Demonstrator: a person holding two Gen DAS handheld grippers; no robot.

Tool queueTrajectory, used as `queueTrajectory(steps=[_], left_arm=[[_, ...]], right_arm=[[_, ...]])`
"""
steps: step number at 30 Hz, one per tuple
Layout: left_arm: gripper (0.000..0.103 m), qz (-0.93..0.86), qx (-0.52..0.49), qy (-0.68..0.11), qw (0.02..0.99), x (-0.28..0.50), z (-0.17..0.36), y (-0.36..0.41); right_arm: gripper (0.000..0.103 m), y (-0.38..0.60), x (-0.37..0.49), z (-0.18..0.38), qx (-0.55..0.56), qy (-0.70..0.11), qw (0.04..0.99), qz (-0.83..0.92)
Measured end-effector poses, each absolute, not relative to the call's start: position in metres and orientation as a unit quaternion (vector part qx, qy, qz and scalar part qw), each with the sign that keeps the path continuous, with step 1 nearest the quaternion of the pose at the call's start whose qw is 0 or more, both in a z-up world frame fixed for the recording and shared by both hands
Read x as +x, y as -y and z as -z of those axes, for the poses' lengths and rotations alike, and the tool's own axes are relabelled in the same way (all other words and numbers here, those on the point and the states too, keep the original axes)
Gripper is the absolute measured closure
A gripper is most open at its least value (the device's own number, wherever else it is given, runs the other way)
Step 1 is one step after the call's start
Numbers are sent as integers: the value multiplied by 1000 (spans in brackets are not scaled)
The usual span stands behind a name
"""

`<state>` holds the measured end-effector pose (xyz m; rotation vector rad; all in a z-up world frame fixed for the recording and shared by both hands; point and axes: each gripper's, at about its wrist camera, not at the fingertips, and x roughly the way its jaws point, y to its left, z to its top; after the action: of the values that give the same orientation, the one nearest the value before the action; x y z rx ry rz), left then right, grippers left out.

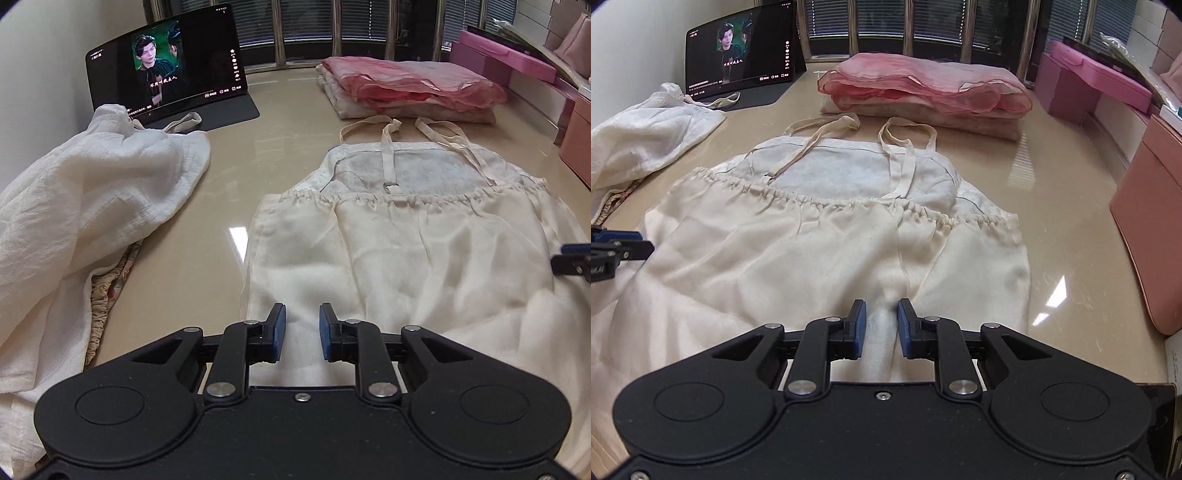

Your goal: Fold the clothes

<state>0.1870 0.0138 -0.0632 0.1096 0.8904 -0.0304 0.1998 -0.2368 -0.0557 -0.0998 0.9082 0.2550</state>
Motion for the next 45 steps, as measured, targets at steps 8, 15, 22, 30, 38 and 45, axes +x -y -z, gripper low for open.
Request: queueTrajectory(steps=[8,15,22,30,38,45], left_arm=[[82,-5,70,-426,902,194,62,-4],[82,19,19,-424,905,212,50,-11],[83,13,44,-438,898,254,59,-1],[82,-28,15,-434,900,279,61,-14],[83,-3,-45,-410,911,303,32,-25],[97,16,45,-474,879,347,54,1]], right_arm=[[83,253,178,54,-42,-443,885,-136],[82,275,138,44,-6,-426,897,-120],[83,294,114,56,6,-447,887,-116],[83,299,98,54,-21,-466,875,-127],[80,306,80,43,20,-431,894,-123],[82,302,83,54,33,-446,886,-121]])
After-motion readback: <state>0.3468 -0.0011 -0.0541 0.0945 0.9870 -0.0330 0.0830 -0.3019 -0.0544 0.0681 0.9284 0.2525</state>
